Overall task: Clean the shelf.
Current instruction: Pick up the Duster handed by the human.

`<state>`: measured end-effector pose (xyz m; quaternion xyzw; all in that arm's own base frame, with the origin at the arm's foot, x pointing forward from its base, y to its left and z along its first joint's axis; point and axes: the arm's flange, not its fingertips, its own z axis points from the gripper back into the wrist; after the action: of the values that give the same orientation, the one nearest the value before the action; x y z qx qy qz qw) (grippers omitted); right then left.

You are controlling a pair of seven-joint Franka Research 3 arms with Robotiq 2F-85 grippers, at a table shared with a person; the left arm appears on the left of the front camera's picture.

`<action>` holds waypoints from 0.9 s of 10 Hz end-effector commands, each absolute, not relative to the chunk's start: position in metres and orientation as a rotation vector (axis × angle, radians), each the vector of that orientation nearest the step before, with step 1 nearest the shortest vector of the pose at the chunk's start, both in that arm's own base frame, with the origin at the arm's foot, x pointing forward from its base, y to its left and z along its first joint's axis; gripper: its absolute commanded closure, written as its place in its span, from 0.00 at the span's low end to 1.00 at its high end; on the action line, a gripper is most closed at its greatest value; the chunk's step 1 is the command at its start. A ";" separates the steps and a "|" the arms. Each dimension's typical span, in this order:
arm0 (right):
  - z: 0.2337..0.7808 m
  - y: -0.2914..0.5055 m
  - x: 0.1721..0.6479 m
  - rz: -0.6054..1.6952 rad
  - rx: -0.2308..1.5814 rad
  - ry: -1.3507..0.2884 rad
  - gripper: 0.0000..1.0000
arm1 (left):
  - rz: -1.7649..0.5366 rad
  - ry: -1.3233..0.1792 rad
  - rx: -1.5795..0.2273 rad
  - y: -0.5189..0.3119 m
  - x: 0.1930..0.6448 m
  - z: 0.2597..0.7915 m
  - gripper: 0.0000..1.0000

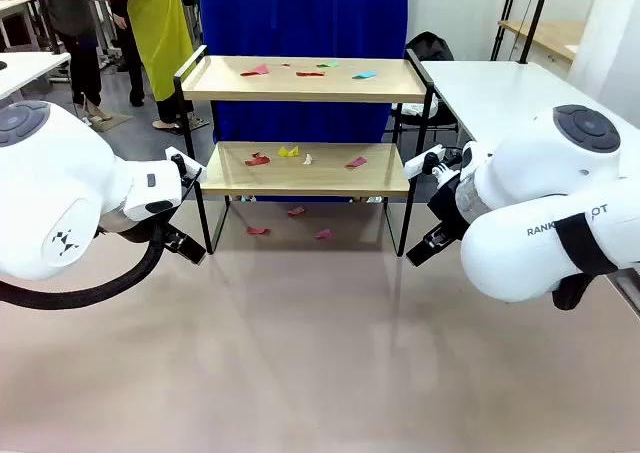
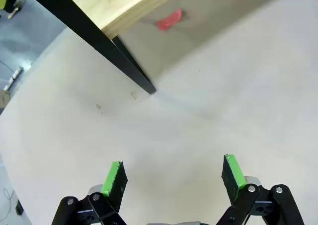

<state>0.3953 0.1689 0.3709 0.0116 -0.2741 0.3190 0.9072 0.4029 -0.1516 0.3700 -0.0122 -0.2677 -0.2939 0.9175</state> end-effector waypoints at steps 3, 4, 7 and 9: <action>0.371 0.169 0.395 0.659 0.024 -0.566 0.00 | -0.605 -0.551 -0.025 -0.152 0.403 0.370 0.00; 0.371 0.169 0.395 0.659 0.024 -0.566 0.00 | -0.605 -0.551 -0.025 -0.152 0.403 0.370 0.00; 0.371 0.169 0.395 0.659 0.024 -0.566 0.00 | -0.605 -0.551 -0.025 -0.152 0.403 0.370 0.00; 0.371 0.169 0.395 0.659 0.023 -0.566 0.00 | -0.606 -0.551 -0.025 -0.152 0.403 0.370 0.00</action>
<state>0.3952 0.1689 0.3708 0.0113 -0.2739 0.3193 0.9071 0.4027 -0.1523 0.3700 -0.0122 -0.2677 -0.2945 0.9173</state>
